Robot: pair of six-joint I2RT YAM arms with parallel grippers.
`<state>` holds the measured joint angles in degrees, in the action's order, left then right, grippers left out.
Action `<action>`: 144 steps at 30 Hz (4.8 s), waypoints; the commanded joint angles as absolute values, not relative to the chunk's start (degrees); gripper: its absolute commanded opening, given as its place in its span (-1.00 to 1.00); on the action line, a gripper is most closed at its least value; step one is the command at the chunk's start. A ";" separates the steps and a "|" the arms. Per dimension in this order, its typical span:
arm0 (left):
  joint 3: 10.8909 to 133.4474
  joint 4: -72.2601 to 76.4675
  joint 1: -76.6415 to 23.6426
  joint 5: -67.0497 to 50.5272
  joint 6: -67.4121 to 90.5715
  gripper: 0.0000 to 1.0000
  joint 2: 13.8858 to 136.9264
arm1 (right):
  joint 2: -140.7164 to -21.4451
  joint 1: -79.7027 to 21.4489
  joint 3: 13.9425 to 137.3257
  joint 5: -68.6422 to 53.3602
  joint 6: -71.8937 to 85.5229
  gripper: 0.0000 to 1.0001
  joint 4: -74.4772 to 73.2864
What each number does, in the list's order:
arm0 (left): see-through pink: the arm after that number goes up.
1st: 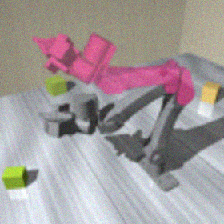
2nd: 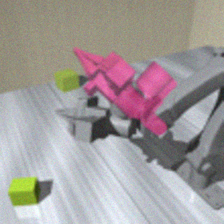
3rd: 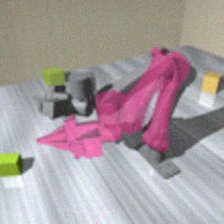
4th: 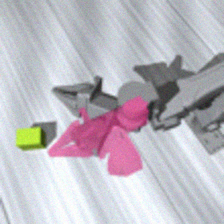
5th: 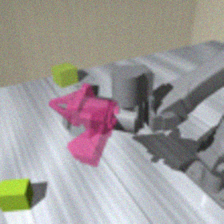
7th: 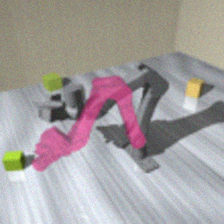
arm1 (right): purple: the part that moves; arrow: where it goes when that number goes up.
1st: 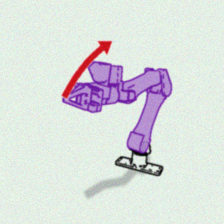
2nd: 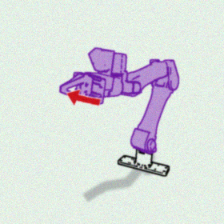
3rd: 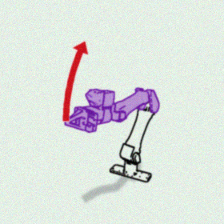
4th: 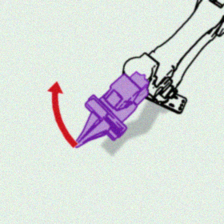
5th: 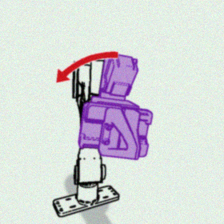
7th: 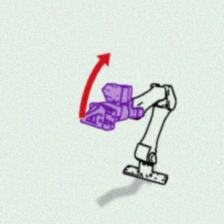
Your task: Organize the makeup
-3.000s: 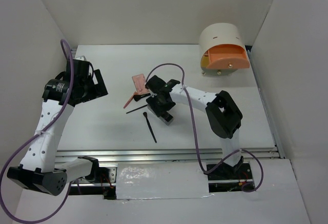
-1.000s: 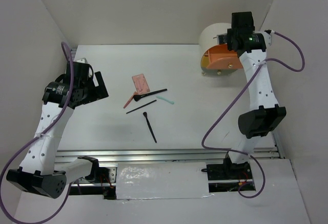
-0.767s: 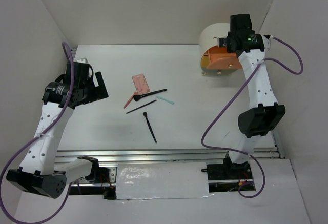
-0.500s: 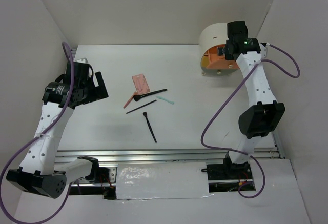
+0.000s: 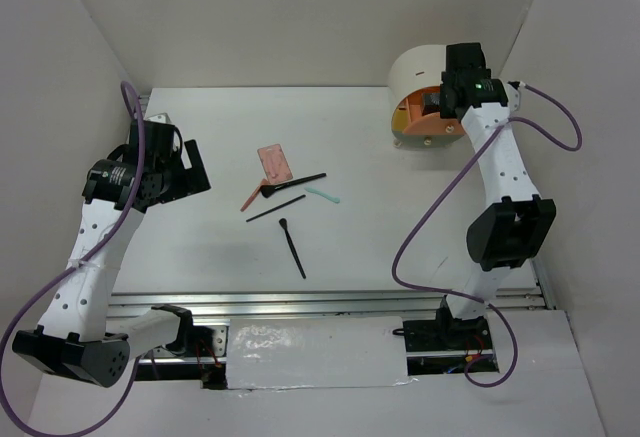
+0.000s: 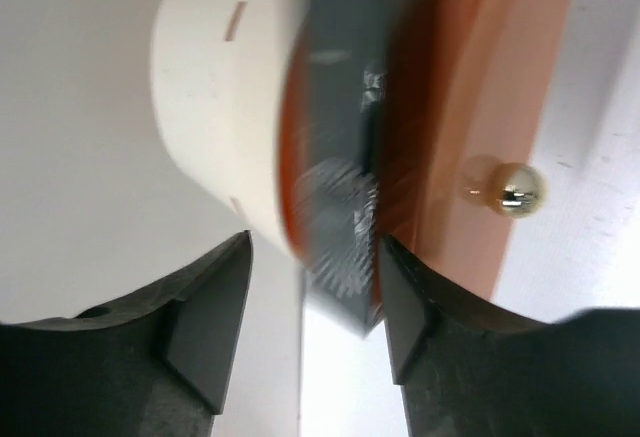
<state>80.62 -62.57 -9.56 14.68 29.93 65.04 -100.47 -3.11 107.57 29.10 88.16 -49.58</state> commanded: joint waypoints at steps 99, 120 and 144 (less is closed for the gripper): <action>80.33 -62.14 -9.32 19.77 29.71 0.99 65.13 | -102.12 13.01 55.80 -23.89 67.42 0.13 48.61; 84.46 -63.20 -9.32 18.46 30.50 0.99 68.11 | -108.90 14.59 61.17 -23.03 62.84 0.14 40.25; 85.43 -62.32 -9.32 17.49 30.15 0.99 71.10 | -112.50 15.82 63.81 -24.69 64.60 -0.04 42.88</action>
